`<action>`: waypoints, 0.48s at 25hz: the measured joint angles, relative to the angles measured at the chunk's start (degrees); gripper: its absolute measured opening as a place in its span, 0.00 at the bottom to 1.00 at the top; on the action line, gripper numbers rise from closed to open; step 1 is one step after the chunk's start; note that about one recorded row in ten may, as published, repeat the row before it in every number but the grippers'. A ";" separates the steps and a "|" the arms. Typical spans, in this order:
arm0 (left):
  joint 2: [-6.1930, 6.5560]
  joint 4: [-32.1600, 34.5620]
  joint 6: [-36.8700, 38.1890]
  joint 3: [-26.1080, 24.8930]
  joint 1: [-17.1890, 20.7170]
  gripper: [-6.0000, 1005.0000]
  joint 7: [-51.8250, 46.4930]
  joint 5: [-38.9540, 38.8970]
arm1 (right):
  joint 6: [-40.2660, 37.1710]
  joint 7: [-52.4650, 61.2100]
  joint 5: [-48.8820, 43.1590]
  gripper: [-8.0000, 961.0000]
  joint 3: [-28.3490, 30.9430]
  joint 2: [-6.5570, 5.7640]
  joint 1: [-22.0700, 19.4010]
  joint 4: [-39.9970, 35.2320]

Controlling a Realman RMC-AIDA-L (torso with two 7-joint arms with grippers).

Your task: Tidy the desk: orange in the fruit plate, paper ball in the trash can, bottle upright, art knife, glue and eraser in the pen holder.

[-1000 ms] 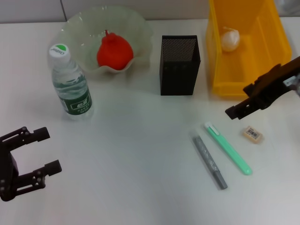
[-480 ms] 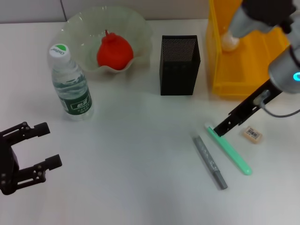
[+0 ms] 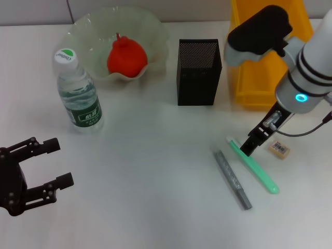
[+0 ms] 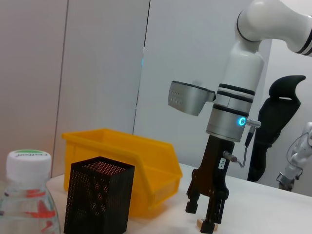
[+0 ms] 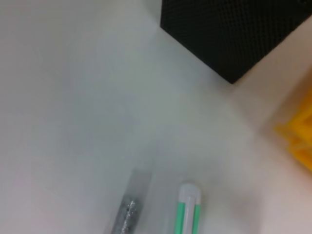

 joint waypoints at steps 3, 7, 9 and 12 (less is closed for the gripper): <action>-0.07 0.00 -0.05 -0.04 -0.01 0.77 0.01 0.03 | 0.56 0.21 0.24 0.86 -0.71 0.12 0.03 -0.15; -0.07 0.00 -0.17 -0.06 -0.01 0.77 0.02 0.04 | 1.32 0.19 1.76 0.86 -1.43 0.15 0.14 -0.22; -0.07 0.00 -0.29 -0.18 0.04 0.77 0.03 0.04 | 1.64 0.14 2.09 0.86 -1.52 0.15 0.20 -0.07; -0.07 -0.07 -0.31 -0.25 0.06 0.77 0.03 0.04 | 2.26 0.19 2.16 0.86 -2.13 0.15 0.58 0.71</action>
